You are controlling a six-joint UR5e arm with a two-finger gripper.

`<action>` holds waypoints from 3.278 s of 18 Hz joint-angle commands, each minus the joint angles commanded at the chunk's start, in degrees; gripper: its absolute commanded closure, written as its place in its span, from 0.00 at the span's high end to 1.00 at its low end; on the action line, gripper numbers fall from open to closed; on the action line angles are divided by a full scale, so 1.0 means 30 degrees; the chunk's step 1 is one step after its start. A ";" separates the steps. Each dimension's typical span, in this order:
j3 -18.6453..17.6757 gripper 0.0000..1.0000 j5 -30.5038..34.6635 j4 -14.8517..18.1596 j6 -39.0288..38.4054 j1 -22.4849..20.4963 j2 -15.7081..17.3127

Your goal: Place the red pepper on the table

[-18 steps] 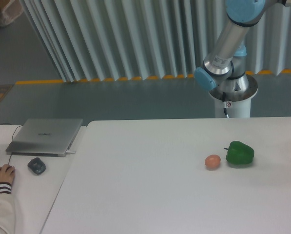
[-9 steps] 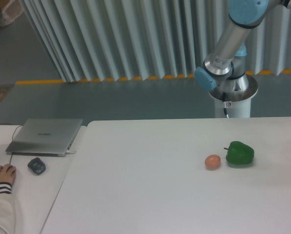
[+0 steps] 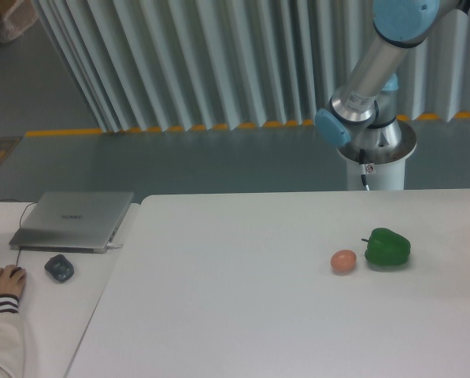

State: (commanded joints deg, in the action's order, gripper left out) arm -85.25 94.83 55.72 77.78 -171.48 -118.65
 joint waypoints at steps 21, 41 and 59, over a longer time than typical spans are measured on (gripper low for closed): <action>-0.0410 0.60 0.0088 0.0175 0.0175 0.0410 0.0146; 0.0000 0.51 -0.0204 0.4948 0.0205 0.1786 0.2312; 0.1142 0.51 -0.2930 0.8614 -0.3103 0.4772 0.3164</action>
State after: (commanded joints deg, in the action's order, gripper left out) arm -81.83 86.04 81.56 68.48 -157.16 -109.16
